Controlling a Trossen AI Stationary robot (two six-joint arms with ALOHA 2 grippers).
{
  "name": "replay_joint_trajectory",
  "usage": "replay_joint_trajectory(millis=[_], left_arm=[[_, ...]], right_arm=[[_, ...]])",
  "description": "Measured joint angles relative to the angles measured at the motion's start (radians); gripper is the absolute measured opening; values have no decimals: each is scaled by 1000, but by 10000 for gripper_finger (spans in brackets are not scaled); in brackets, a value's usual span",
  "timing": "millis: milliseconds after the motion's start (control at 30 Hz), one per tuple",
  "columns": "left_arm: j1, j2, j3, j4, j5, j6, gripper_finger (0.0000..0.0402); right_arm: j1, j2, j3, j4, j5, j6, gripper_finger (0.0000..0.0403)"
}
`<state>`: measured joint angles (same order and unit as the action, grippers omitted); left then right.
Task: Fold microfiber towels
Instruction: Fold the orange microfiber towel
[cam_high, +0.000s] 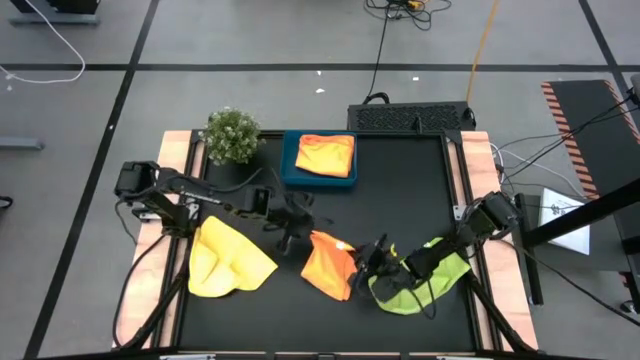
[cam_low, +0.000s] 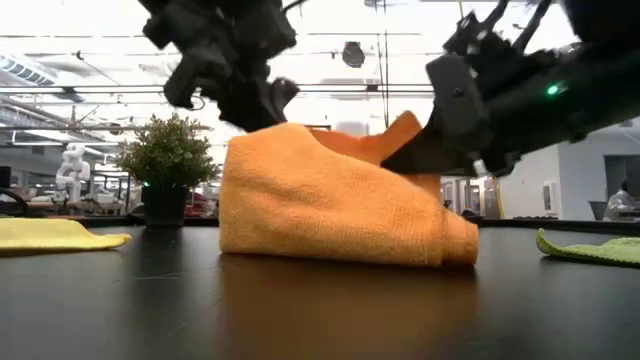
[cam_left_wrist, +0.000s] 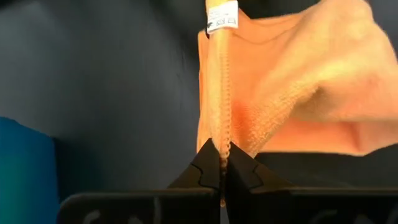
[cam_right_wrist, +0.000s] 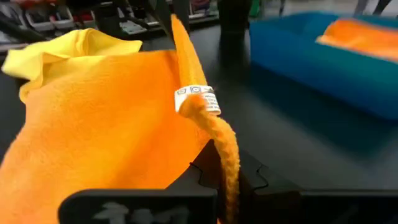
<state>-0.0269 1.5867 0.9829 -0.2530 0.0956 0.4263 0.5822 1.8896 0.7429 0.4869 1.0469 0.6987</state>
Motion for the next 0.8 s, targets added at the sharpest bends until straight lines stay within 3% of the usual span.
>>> replay_joint_trajectory(millis=[133,367,800], left_arm=[[45,4,-65,80,63,-19,4],[30,16,-90,106,82,-31,4],[-112,15,-74,142,101,-48,8]], right_arm=[[-18,0,-55,101,-56,22,0],[8,1,-40,126,-85,23,0],[154,3,146,85,-68,-93,0]])
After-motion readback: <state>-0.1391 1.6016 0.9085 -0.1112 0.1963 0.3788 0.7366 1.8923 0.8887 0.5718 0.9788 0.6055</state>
